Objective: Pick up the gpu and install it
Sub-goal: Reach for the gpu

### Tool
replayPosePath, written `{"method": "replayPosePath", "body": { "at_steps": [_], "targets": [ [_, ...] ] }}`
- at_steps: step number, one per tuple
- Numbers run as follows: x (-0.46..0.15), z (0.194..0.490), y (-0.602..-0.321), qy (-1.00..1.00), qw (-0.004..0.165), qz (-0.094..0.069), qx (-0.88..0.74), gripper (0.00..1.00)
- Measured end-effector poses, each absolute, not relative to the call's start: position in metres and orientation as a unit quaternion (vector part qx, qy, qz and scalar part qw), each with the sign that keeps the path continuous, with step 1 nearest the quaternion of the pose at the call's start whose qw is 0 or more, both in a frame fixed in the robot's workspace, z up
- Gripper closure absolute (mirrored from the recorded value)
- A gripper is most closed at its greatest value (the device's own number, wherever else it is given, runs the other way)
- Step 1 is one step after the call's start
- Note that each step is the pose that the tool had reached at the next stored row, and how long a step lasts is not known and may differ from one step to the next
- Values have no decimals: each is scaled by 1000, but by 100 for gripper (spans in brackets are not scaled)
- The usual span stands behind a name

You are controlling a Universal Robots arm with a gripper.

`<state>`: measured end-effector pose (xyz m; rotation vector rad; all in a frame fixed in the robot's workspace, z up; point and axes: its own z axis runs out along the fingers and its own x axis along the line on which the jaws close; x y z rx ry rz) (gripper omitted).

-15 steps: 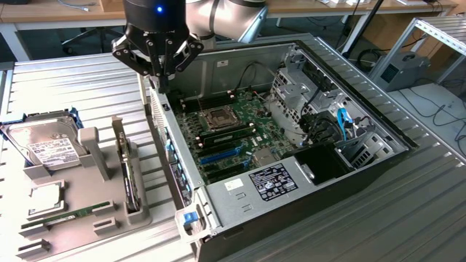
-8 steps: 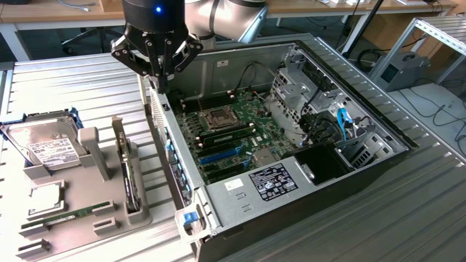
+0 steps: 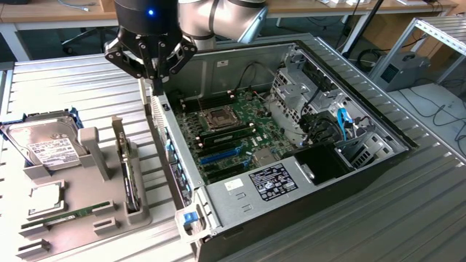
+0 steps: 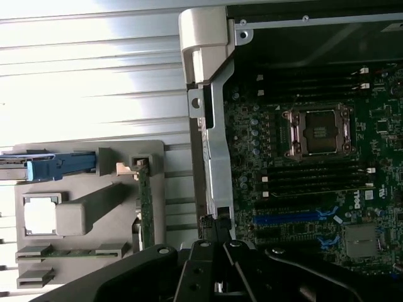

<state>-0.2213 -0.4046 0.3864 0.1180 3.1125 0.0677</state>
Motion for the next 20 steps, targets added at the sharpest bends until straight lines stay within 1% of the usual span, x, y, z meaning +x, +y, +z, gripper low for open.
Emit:
{"method": "replayPosePath", "body": {
  "at_steps": [11,20],
  "targets": [
    [-223,386,-405,999,13,22,38,89],
    [-237,383,-405,999,13,22,38,89]
  ]
}}
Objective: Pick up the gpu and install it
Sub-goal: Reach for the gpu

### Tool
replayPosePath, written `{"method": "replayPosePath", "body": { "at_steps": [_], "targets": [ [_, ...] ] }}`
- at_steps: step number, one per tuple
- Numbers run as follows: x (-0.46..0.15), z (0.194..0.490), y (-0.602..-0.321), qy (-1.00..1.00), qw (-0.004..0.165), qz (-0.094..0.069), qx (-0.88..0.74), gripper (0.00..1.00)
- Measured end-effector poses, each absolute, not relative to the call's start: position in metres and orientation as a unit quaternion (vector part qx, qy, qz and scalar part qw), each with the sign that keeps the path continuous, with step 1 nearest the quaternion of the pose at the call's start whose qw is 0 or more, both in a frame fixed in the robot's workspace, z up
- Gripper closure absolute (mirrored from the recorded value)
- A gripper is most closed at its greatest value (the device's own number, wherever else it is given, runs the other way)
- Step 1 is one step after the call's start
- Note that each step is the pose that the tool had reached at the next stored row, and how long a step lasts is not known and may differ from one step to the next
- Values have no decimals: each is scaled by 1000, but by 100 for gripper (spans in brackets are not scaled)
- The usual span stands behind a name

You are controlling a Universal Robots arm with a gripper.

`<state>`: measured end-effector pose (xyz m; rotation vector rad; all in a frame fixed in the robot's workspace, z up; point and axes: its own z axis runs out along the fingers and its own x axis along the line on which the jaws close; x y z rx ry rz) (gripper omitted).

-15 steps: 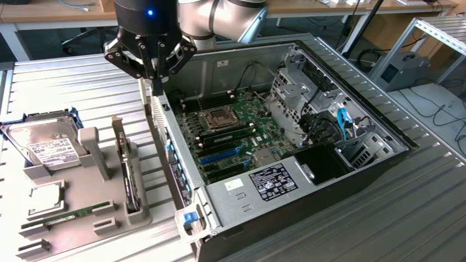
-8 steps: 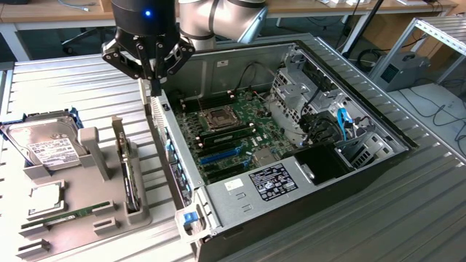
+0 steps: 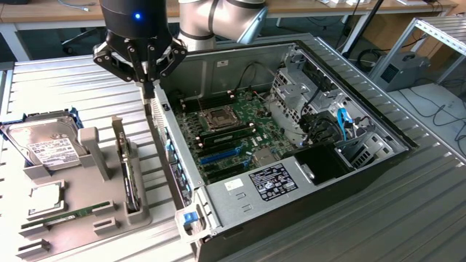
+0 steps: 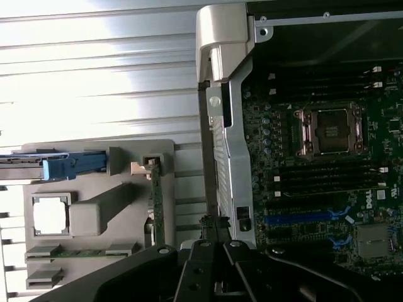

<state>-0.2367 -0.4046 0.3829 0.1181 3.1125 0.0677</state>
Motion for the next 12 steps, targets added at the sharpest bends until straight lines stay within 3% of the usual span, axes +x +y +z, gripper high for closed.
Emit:
{"method": "replayPosePath", "body": {
  "at_steps": [12],
  "targets": [
    [-246,383,-405,999,13,22,38,89]
  ]
}}
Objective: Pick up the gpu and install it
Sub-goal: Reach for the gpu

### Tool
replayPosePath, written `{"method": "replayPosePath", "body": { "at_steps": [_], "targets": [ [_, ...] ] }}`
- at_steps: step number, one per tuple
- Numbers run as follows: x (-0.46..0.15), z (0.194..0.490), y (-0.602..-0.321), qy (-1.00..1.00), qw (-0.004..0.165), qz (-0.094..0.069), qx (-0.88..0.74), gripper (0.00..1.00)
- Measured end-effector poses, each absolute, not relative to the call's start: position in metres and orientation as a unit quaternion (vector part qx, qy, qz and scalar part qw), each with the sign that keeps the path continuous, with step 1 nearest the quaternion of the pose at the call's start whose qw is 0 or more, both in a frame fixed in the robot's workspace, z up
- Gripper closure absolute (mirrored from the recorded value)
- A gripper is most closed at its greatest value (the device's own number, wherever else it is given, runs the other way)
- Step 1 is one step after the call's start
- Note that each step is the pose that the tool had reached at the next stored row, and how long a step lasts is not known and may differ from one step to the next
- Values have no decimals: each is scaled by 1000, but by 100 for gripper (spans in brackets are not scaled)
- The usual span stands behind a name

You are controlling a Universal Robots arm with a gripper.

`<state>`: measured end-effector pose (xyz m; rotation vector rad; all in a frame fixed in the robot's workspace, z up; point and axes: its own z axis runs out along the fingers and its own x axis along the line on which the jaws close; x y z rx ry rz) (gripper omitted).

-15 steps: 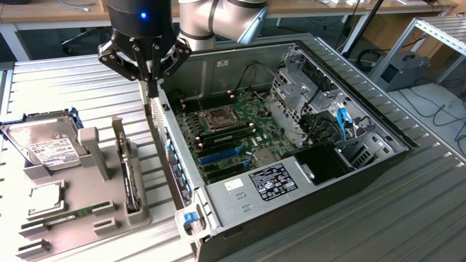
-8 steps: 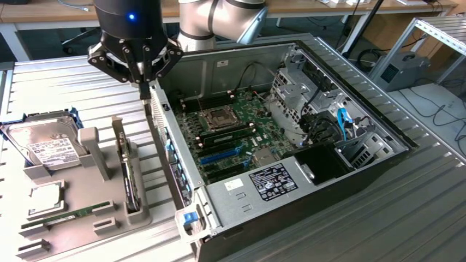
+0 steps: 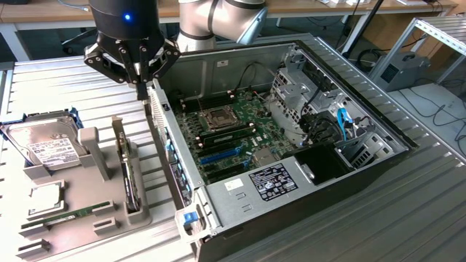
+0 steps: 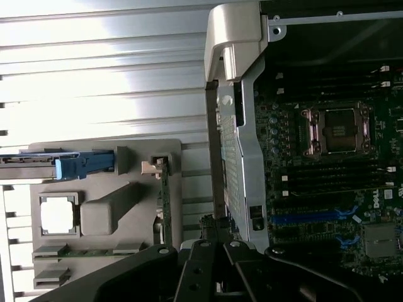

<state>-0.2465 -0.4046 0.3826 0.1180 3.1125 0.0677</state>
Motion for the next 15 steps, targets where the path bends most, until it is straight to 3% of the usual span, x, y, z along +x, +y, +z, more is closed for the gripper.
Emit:
{"method": "replayPosePath", "body": {
  "at_steps": [15],
  "targets": [
    [-247,382,-415,999,13,22,38,89]
  ]
}}
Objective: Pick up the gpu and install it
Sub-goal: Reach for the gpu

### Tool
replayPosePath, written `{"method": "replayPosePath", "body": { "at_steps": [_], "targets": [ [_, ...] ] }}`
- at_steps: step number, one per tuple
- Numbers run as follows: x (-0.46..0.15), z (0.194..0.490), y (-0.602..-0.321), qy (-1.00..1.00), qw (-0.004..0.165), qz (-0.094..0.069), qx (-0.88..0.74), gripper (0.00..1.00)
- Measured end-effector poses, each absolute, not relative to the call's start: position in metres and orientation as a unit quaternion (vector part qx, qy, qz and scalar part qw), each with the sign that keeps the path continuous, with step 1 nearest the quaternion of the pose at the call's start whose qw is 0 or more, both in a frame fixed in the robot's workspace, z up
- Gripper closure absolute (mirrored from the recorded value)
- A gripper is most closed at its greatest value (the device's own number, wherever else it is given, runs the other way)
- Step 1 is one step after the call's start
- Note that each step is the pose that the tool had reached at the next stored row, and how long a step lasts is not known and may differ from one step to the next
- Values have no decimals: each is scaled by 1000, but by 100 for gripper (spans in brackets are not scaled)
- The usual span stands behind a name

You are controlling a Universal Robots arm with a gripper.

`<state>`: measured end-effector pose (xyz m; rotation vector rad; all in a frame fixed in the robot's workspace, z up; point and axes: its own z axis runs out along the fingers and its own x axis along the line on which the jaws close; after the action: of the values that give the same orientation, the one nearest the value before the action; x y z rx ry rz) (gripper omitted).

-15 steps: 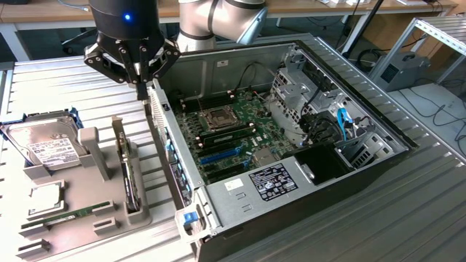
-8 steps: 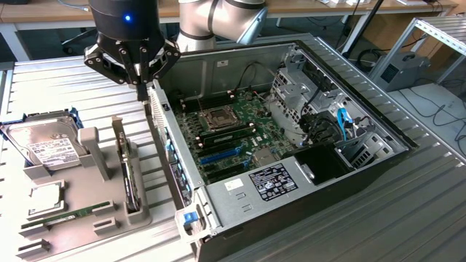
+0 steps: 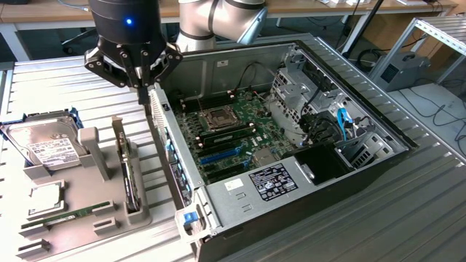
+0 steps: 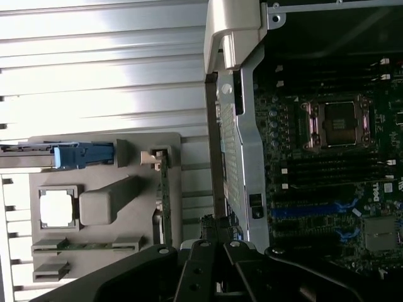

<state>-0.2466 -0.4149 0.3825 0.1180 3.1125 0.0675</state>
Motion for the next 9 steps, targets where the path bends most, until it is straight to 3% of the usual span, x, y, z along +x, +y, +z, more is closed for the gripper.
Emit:
{"method": "replayPosePath", "body": {
  "at_steps": [9],
  "targets": [
    [-247,382,-419,999,13,22,38,89]
  ]
}}
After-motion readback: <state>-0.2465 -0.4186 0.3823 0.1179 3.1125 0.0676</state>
